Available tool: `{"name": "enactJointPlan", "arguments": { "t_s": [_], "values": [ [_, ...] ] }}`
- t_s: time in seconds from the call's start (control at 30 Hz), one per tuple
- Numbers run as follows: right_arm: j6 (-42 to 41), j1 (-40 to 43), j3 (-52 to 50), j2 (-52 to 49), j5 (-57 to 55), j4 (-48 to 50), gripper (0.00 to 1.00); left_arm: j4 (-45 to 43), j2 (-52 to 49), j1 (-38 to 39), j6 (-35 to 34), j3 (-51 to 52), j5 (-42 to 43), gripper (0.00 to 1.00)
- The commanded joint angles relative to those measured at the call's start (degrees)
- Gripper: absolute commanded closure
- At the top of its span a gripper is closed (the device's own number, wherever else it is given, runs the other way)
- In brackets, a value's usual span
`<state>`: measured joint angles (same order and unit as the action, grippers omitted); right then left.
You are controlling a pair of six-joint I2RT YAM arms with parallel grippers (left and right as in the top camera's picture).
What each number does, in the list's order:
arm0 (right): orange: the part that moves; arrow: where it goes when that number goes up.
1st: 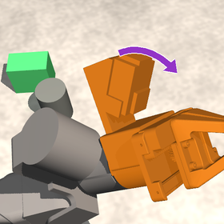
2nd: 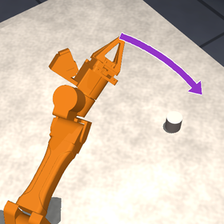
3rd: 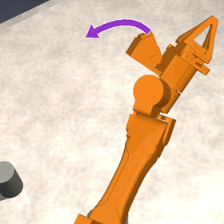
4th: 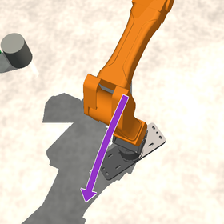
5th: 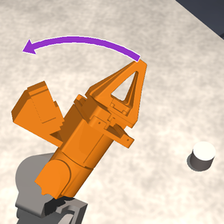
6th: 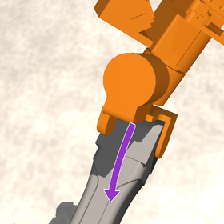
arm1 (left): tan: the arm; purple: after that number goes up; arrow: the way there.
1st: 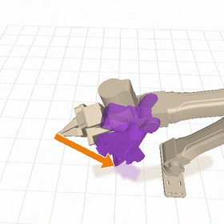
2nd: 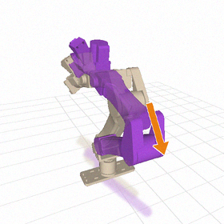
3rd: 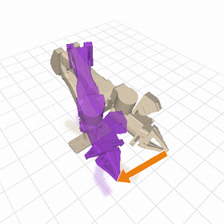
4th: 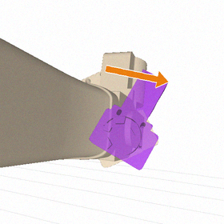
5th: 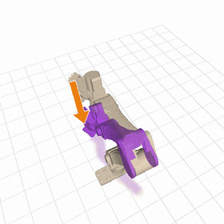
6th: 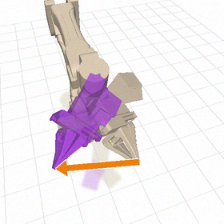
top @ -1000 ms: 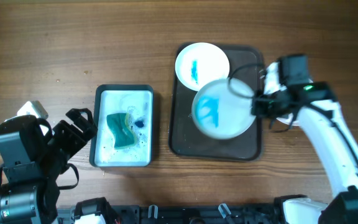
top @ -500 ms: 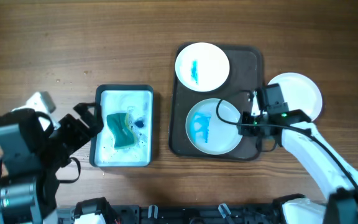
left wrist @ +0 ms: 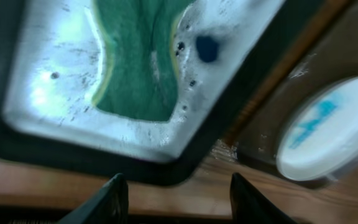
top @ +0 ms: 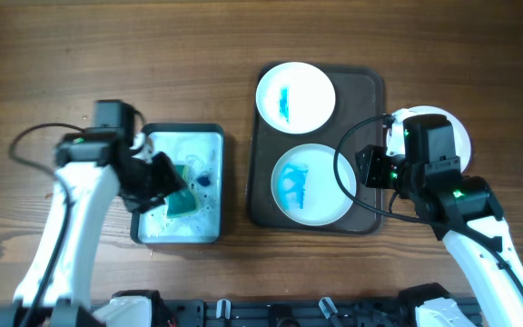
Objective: Clean dirty plates on tray and stack at the side
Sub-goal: 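Grip the next stained plate rim on the tray with the right gripper, then grasp the green sponge in the basin with the left gripper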
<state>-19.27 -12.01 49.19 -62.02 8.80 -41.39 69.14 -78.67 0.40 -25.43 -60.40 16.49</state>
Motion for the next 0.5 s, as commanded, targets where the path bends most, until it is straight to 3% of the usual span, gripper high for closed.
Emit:
{"name": "enactJointPlan", "arguments": {
  "t_s": [0.0, 0.07, 0.13, 0.3, 0.33, 0.37, 0.47],
  "values": [
    [-0.90, -0.04, 0.74, -1.14, 0.74, -0.11, 0.59, -4.55, -7.63, 6.88, -8.35, 5.51, -9.29, 0.51],
    [-0.85, -0.04, 0.74, -1.51, 1.01, -0.46, 0.59, -6.25, -10.73, 8.52, -12.66, 6.40, -14.99, 0.51],
    [-0.85, -0.04, 0.74, -1.53, 1.57, -0.96, 0.59, -10.78, -13.70, 9.49, -12.79, 6.93, -16.35, 0.54],
    [-0.83, -0.04, 0.74, -1.53, 1.57, -1.62, 0.60, -17.16, -19.28, 9.99, -12.74, 7.39, -16.41, 0.79],
    [-0.85, -0.04, 0.74, -1.53, 1.57, -1.88, 0.60, -18.34, -20.04, 10.05, -12.57, 7.80, -16.41, 0.91],
    [-0.85, -0.04, 0.74, -1.53, 1.57, -2.03, 0.61, -19.45, -20.83, 10.12, -12.35, 8.26, -16.41, 0.96],
    [-0.83, -0.04, 0.74, -1.53, 1.57, -2.27, 0.62, -19.08, -21.18, 10.14, -11.65, 8.31, -16.37, 0.96]
  ]
}}
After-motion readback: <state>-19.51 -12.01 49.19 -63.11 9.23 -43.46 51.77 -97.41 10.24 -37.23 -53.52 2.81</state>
